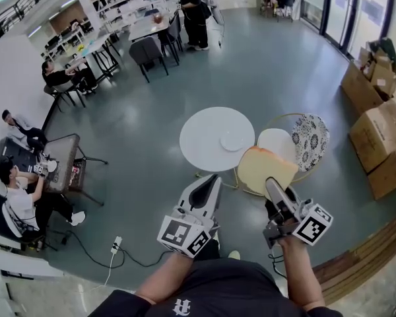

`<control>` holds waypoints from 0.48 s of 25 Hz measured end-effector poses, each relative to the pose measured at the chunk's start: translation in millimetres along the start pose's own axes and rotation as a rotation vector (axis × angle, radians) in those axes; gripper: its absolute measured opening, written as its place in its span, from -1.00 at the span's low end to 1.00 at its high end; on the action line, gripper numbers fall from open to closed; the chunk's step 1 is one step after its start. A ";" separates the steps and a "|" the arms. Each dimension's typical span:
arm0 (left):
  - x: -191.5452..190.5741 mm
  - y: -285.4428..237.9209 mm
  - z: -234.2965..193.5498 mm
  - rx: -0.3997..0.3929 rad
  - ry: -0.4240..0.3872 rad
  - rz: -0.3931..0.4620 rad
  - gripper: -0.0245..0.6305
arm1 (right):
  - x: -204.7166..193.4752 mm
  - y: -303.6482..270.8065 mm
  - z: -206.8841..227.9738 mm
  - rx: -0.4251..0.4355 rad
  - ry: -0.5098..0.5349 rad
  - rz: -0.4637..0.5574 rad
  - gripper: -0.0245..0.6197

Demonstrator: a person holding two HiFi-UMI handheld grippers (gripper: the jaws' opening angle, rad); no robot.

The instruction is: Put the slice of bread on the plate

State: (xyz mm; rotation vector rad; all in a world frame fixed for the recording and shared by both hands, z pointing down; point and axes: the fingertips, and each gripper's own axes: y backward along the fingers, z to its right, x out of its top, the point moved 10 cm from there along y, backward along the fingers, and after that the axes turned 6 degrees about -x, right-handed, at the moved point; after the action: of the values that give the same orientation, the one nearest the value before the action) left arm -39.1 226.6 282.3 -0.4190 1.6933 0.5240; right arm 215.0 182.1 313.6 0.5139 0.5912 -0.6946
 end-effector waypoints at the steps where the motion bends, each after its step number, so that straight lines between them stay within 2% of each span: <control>1: -0.8 -3.2 -3.2 0.001 0.000 0.000 -0.87 | 1.2 -2.4 3.0 -0.004 0.000 0.000 -0.63; 8: -9.6 -30.7 -39.5 -0.018 0.011 0.004 -0.87 | 3.4 -30.5 27.9 -0.047 -0.004 -0.004 -0.63; 12: -14.9 -50.8 -75.6 -0.015 -0.002 0.002 -0.87 | 7.1 -61.5 45.2 -0.067 0.015 -0.002 -0.63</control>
State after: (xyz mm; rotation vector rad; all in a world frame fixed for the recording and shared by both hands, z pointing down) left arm -70.5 142.2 302.3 -0.4276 1.6886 0.5383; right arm 190.3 110.7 326.9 0.4569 0.6267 -0.6713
